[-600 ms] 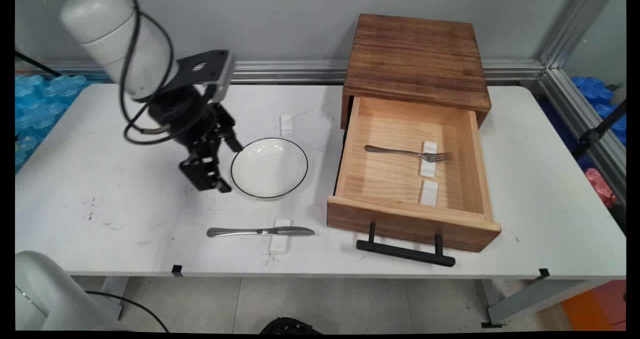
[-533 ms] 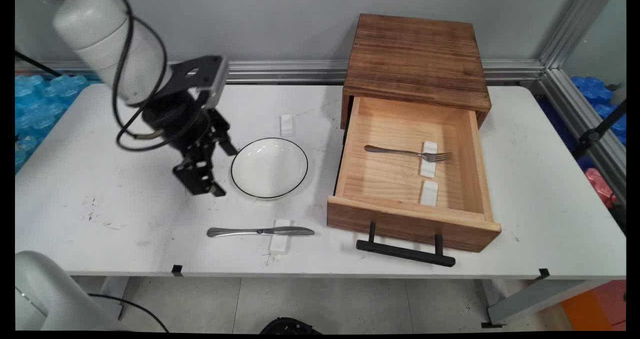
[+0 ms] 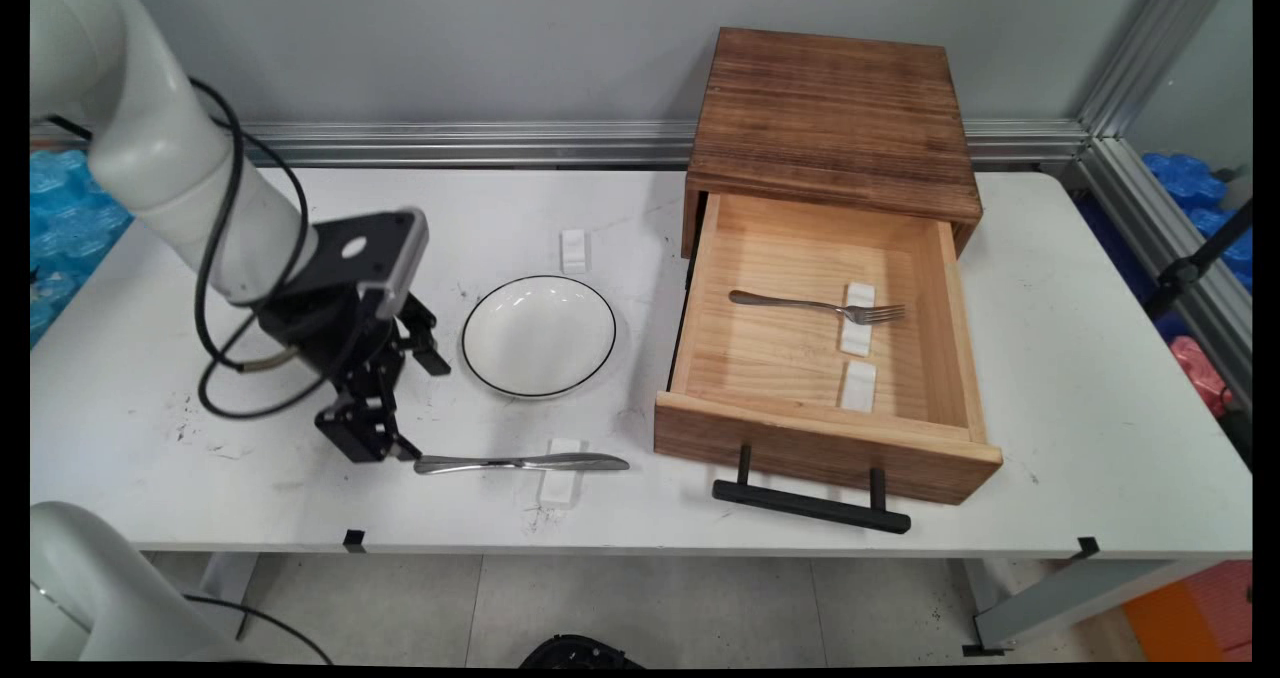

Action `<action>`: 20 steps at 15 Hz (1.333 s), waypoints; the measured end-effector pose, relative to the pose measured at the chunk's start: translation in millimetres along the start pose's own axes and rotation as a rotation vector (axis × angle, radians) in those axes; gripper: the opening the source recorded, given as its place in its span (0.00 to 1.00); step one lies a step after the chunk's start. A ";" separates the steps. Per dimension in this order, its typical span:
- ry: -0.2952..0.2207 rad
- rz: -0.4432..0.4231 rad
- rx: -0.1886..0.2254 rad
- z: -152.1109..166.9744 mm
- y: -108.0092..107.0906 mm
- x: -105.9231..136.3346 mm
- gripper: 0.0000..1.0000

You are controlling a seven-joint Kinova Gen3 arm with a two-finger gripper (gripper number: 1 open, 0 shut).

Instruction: Pick up the knife from the right of the white plate

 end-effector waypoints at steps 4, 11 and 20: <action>0.001 0.004 -0.005 26.8 10.3 4.6 1.00; 0.007 -0.044 -0.002 64.8 14.6 17.3 1.00; 0.009 -0.060 0.001 90.4 6.8 27.9 1.00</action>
